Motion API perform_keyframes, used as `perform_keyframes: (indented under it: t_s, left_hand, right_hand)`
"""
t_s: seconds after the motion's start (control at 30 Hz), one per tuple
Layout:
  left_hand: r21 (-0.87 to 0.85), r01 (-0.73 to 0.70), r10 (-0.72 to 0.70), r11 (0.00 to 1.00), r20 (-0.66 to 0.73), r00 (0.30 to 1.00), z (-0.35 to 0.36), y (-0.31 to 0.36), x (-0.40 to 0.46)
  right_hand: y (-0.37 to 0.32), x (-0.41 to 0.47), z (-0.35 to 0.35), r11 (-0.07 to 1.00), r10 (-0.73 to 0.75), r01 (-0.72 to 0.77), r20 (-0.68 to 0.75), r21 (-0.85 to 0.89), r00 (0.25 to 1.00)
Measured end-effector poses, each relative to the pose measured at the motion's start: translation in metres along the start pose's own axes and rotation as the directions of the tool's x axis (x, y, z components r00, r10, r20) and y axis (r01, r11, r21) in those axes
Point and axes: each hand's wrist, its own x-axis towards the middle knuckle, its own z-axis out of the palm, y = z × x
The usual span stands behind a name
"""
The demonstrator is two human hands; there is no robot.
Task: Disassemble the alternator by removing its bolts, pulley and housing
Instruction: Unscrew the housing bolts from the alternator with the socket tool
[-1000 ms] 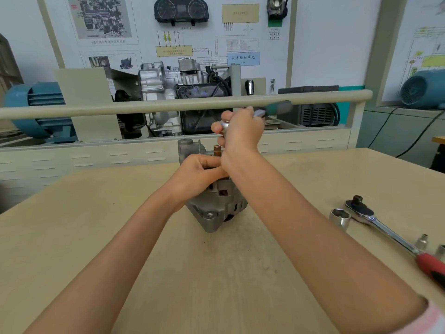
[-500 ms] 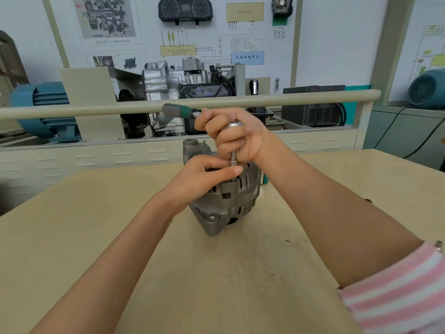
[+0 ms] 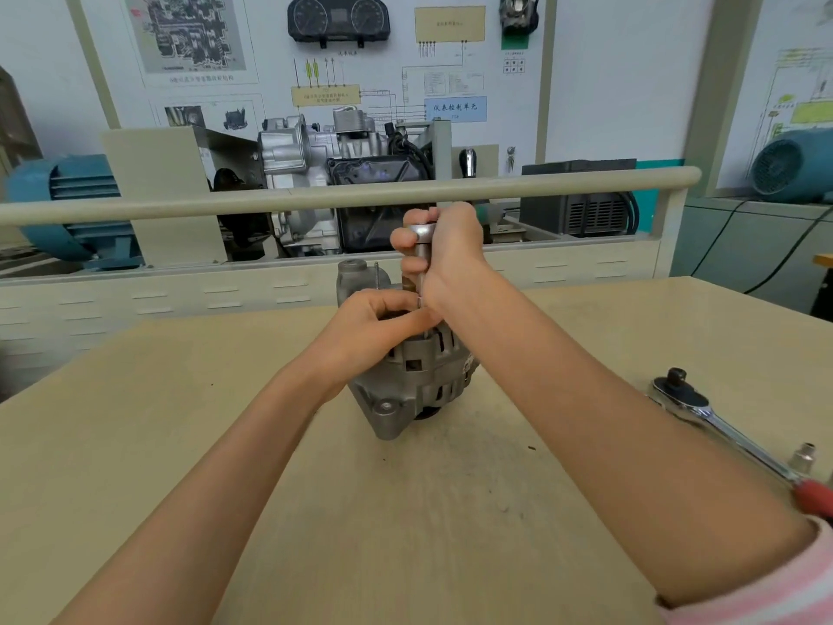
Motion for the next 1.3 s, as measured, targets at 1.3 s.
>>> perform_keyframes:
  t_s: [1.3]
  left_hand:
    - [-0.068, -0.037, 0.044, 0.997, 0.099, 0.994, -0.002, 0.005, -0.004]
  right_hand:
    - [-0.019, 0.011, -0.014, 0.854, 0.516, -0.465, 0.478, -0.232, 0.711]
